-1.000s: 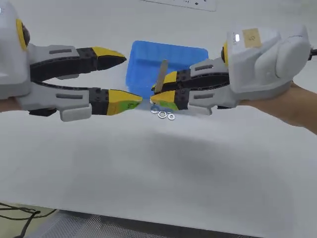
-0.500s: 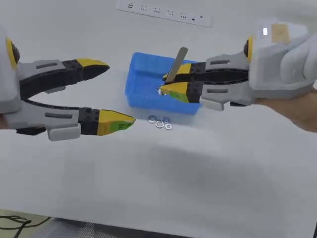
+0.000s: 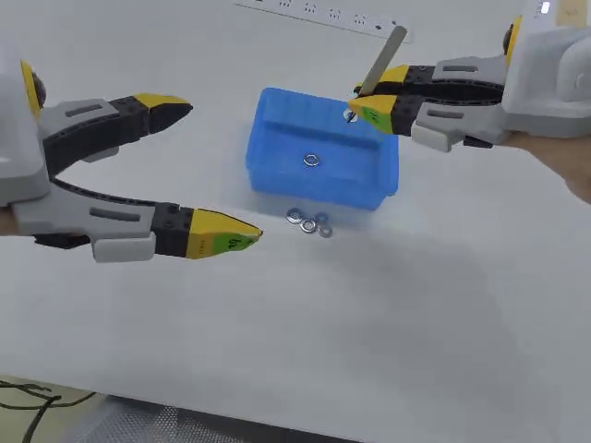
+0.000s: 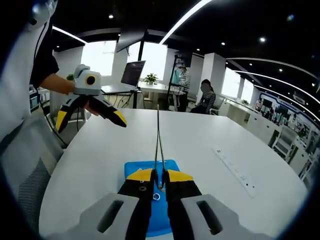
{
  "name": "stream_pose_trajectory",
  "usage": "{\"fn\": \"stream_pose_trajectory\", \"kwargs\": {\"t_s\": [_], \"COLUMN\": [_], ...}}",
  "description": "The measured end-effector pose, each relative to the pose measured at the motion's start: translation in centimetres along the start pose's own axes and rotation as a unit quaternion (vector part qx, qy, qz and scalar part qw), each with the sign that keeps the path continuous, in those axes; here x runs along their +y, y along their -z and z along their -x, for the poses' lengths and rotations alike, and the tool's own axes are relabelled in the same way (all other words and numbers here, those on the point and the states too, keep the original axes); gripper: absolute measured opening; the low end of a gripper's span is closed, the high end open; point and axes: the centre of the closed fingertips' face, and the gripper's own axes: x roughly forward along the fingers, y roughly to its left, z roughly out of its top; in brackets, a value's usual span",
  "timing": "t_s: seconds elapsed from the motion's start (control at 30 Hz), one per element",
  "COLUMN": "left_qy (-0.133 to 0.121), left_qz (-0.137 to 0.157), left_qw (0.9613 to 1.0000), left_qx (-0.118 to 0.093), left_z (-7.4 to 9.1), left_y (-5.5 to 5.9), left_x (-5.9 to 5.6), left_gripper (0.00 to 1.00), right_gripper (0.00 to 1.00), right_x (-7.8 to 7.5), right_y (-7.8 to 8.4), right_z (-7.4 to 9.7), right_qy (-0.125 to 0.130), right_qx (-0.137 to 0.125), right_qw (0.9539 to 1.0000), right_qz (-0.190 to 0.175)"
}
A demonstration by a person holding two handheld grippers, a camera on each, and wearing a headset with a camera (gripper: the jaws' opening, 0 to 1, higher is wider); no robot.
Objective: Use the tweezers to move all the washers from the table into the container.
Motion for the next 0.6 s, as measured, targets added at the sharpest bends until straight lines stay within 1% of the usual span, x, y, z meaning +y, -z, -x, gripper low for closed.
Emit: {"fn": "stream_pose_trajectory", "kwargs": {"t_s": [0.03,0.13,0.2,0.27,0.4,0.53,0.6], "left_qy": [-0.001,-0.005,-0.009,-0.009,-0.01,-0.01,-0.013], "left_qz": [0.001,0.003,0.008,0.01,0.015,0.019,0.019], "left_qw": [1.0,1.0,0.9999,0.9999,0.9997,0.9996,0.9995], "left_qx": [0.001,0.005,0.006,0.01,0.019,0.021,0.021], "left_z": [0.0,-0.1,-0.2,-0.4,-0.3,-0.2,-0.1], "left_y": [0.1,0.3,0.4,0.7,1.3,1.5,1.4], "left_x": [0.0,-0.1,-0.2,-0.5,-0.8,-0.8,-0.7], "left_gripper": [0.99,0.99,0.99,0.99,0.99,0.99,0.99], "right_gripper": [0.09,0.09,0.09,0.09,0.09,0.09,0.09], "right_x": [-0.7,-1.2,-1.3,-1.2,-0.7,-0.4,-0.3], "right_y": [0.7,1.6,2.5,3.2,4.4,5.0,5.5], "right_z": [-0.4,-1.1,-1.6,-1.9,-2.5,-2.9,-3.3], "right_qy": [0.002,0.001,-0.001,-0.005,-0.014,-0.018,-0.021], "right_qx": [0.001,0.005,0.014,0.021,0.033,0.031,0.032], "right_qw": [1.0,1.0,0.9999,0.9997,0.9993,0.9991,0.999], "right_qz": [-0.002,-0.006,-0.004,-0.005,-0.008,-0.024,-0.025]}}
